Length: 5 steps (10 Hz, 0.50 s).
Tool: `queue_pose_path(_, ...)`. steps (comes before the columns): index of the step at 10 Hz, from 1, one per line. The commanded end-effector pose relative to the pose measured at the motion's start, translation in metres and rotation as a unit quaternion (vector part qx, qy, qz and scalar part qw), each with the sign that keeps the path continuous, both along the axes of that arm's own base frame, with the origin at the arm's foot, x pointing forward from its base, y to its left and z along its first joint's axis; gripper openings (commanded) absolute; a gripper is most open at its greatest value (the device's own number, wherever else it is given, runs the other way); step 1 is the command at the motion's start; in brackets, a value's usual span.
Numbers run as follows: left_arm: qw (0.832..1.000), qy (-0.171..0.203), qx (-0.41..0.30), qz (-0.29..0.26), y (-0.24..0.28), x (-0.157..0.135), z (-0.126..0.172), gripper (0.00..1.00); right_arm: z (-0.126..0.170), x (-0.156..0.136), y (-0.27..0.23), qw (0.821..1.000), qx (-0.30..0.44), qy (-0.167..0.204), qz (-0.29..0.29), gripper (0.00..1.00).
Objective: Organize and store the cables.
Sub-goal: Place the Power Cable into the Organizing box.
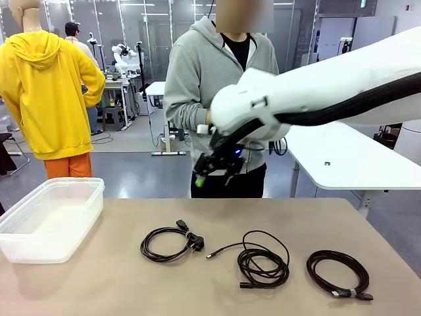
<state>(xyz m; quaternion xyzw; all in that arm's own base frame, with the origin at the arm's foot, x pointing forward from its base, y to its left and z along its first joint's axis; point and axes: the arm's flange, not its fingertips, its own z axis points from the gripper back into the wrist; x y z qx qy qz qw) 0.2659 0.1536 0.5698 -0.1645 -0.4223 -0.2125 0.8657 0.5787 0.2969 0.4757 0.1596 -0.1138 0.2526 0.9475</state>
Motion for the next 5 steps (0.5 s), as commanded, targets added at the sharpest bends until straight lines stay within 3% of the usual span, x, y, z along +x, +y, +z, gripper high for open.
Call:
queue_pose_path(1,1.0,-0.004,0.001,-0.006,0.0,0.0,0.0,1.0,0.012,-0.029,-0.073,0.999,-0.008,-0.02,0.047,1.0)
queue_pose_path(5,1.0,-0.004,0.001,-0.006,0.0,0.0,0.0,1.0,0.024,-0.06,-0.219,0.985,0.084,-0.097,0.112,1.0)
